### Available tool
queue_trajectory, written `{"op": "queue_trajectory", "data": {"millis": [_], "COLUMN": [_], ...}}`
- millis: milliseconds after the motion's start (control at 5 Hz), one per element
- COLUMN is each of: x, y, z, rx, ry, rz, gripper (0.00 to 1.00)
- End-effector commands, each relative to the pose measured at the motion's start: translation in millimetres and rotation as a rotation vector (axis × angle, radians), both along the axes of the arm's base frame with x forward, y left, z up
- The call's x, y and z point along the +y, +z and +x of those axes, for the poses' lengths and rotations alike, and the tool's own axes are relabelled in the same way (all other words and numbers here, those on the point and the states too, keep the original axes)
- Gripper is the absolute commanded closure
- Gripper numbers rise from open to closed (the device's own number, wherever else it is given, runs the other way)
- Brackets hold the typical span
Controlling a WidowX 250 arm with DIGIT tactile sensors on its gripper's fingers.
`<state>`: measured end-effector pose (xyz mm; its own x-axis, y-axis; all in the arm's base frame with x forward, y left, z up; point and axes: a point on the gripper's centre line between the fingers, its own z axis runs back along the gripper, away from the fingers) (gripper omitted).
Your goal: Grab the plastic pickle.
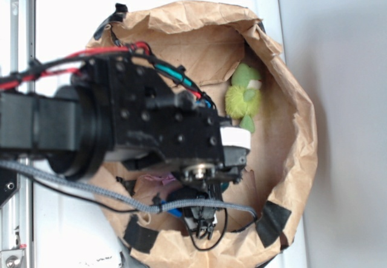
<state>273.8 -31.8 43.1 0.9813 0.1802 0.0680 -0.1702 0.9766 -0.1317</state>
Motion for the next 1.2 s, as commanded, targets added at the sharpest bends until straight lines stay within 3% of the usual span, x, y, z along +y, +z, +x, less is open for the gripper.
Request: {"op": "queue_trajectory", "data": {"millis": [0, 200, 600, 800, 1000], "x": [11.5, 19.1, 43.6, 55.3, 60.2], "y": [-11.3, 19.4, 103.3, 138.5, 146.7], "z": [18.1, 25.6, 20.2, 12.9, 7.5], "rx": [-0.058, -0.043, -0.056, -0.078, -0.101], "ry": [0.064, 0.104, 0.14, 0.167, 0.198], "rz": [0.065, 0.004, -0.041, -0.004, 0.036], "gripper": [1.0, 1.0, 1.0, 1.0, 1.0]}}
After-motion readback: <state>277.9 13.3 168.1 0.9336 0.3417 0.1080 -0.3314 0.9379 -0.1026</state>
